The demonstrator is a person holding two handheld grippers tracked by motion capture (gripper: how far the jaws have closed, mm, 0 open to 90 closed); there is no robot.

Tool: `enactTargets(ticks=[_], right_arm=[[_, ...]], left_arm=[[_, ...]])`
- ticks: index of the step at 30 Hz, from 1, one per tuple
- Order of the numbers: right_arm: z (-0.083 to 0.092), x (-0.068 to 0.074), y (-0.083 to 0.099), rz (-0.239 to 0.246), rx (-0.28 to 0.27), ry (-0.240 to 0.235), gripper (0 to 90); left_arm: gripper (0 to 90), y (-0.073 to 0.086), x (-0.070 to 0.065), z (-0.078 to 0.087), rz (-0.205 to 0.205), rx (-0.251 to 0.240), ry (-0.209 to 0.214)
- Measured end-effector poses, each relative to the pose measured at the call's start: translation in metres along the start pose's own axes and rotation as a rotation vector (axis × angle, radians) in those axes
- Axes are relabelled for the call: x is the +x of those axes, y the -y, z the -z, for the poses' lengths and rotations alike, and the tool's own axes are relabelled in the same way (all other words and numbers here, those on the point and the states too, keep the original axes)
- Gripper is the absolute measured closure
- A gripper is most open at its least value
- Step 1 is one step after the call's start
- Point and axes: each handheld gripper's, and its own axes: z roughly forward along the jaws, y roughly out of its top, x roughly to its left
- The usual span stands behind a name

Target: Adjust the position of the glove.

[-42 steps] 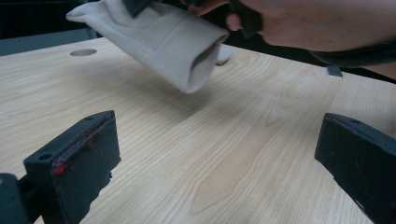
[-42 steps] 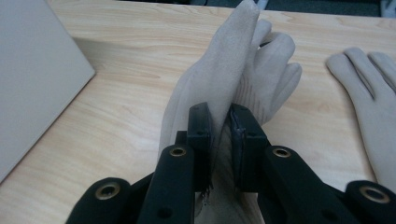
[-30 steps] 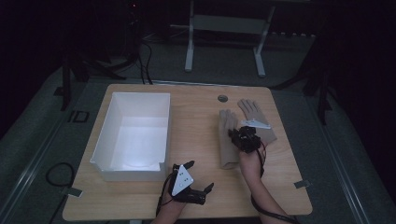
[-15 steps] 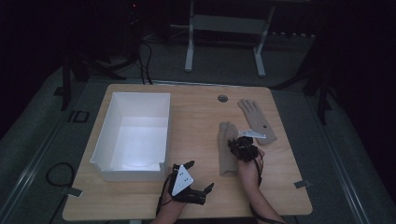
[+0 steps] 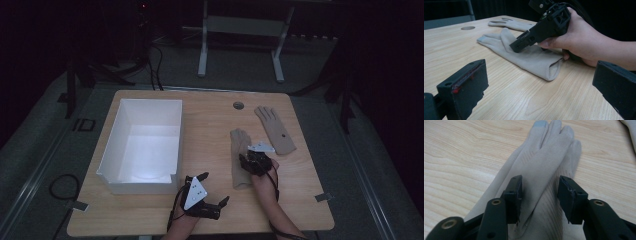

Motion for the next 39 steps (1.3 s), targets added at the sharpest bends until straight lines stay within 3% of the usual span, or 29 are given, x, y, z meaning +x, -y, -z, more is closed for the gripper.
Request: enactTargets(ticks=[6, 11, 18, 20, 23, 29, 31, 39], right_arm=[[0.004, -0.004, -0.003, -0.017, -0.001, -0.011, 51.9], [0.018, -0.013, -0.011, -0.019, -0.046, -0.026, 51.8], [0.035, -0.031, -0.021, -0.009, -0.091, -0.041, 50.4], [0.038, -0.043, -0.024, -0.013, -0.099, -0.047, 48.2], [0.039, -0.056, -0.027, -0.033, -0.089, -0.056, 48.1], [0.036, -0.075, -0.031, -0.022, -0.064, -0.041, 47.3], [0.034, -0.089, -0.034, -0.029, -0.056, -0.046, 47.5], [0.022, -0.11, -0.038, -0.013, -0.019, -0.053, 47.5]], left_arm=[[0.3, 0.0, 0.0, 0.0, 0.002, -0.001, 0.002], [0.3, 0.0, 0.0, 0.0, 0.001, -0.001, 0.002], [0.3, 0.0, 0.0, 0.0, 0.002, 0.0, 0.0], [0.4, 0.0, 0.0, 0.0, 0.003, -0.001, 0.0], [0.4, 0.0, 0.0, 0.0, 0.003, -0.001, 0.001], [0.3, 0.0, 0.0, 0.0, 0.001, -0.002, -0.002], [0.4, 0.0, 0.0, 0.0, 0.001, -0.002, -0.001], [0.3, 0.0, 0.0, 0.0, 0.002, -0.002, -0.001]])
